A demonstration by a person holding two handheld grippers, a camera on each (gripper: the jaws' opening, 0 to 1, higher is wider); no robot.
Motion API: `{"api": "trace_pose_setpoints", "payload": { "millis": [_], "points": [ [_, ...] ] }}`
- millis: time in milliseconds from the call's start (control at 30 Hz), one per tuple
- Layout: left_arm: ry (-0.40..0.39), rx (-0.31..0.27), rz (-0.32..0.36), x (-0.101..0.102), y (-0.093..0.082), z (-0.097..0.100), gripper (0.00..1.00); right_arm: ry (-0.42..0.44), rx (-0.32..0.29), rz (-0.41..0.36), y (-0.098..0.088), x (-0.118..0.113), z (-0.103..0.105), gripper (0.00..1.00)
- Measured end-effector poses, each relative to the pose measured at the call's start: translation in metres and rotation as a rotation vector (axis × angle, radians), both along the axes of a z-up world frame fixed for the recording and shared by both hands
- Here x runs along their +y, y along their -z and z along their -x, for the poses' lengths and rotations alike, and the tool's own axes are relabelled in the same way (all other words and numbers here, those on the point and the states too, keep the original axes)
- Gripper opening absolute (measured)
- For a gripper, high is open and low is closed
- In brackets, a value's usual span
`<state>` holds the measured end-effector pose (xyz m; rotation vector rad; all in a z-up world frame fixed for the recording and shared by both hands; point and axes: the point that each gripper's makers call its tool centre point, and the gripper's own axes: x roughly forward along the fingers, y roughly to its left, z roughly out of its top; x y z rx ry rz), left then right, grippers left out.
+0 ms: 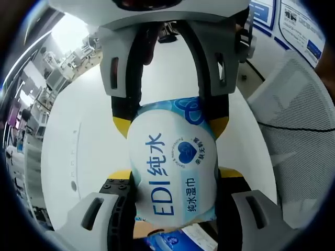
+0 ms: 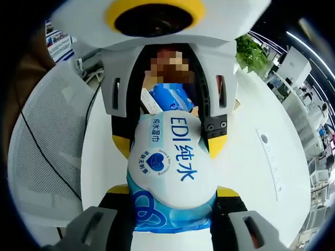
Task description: Operate the shoe box by opening the lid, removing the specified soft item, and placing it in the target area until the item is outside and the box remains undamaged.
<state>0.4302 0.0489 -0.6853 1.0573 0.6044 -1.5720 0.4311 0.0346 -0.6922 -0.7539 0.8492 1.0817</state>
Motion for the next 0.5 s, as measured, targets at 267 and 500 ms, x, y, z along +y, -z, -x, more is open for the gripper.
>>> {"api": "trace_pose_setpoints", "payload": {
  "millis": [267,500],
  "points": [
    [-0.016,0.019,-0.005,-0.002,0.016,-0.011,0.60,-0.017,0.016,-0.004,0.012,-0.001,-0.005,0.55],
    [-0.033,0.032,-0.016,0.003,0.029,-0.014,0.60,-0.034,0.028,-0.008,0.024,0.004,-0.008,0.55]
  ]
}}
